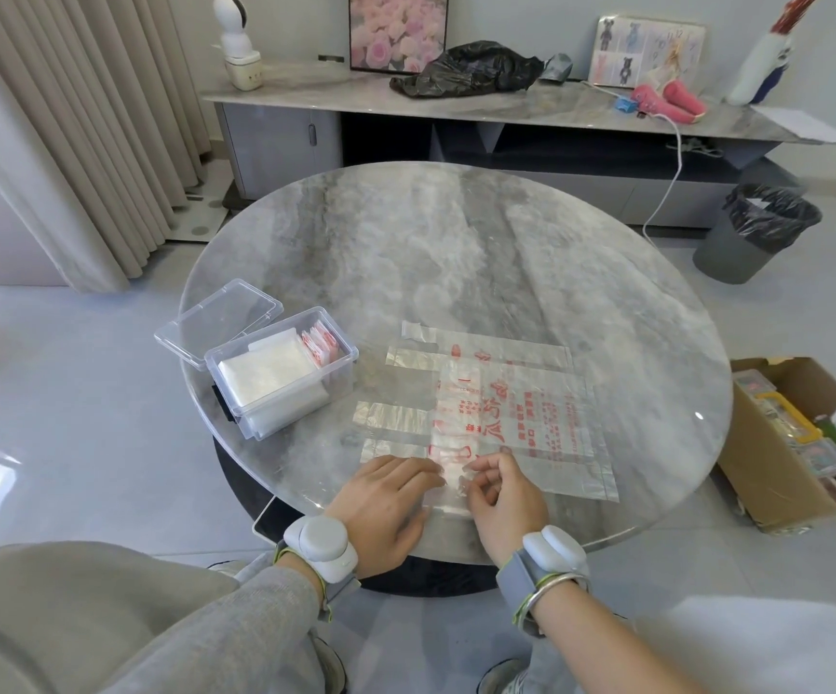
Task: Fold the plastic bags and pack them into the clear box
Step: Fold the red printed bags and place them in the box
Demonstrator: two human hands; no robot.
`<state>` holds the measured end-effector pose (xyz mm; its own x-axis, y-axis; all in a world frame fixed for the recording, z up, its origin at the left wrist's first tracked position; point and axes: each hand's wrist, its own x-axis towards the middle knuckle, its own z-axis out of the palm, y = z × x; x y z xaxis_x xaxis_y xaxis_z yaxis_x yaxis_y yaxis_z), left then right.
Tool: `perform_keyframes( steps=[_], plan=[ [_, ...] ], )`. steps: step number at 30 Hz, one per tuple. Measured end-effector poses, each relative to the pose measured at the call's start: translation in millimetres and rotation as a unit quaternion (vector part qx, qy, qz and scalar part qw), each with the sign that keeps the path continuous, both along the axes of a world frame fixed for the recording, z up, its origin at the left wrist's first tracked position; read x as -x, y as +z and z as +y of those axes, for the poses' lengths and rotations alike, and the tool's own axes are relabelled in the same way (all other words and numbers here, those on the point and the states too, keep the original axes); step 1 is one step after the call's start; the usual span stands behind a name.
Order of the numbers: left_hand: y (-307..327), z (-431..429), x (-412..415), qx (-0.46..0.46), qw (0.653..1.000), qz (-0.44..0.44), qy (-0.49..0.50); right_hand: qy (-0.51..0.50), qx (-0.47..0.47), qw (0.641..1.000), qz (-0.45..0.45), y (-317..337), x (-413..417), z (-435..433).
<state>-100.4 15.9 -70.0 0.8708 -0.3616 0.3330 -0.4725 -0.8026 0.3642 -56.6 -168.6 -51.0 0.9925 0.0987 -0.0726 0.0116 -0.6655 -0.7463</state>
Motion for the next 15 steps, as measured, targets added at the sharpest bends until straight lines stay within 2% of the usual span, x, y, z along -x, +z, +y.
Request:
perform_keyframes(
  steps=[5,7,9,11,13,15],
  plan=[
    [-0.3,-1.0,-3.8,-0.049,0.999,-0.017,-0.014,-0.003,-0.008,1.000,-0.010,9.7,-3.1,-4.5],
    [-0.2,-1.3,-6.8,-0.063,0.997,-0.027,-0.018,0.049,0.042,0.996,-0.060,22.0,-5.5,-11.4],
    [0.6,-2.5,-10.6,-0.071,0.996,-0.044,-0.018,0.163,0.145,0.968,-0.121,36.6,-4.8,-18.2],
    [1.5,-4.3,-14.1,-0.077,0.995,-0.063,-0.017,0.266,0.251,0.920,-0.144,45.2,-1.1,-21.6],
    [1.3,-5.5,-15.5,-0.076,0.994,-0.076,-0.011,0.310,0.321,0.882,-0.151,41.7,3.5,-21.0],
    [1.5,-8.1,-16.5,-0.064,0.995,-0.078,-0.003,0.314,0.357,0.861,-0.182,33.9,7.2,-20.1]
  ],
)
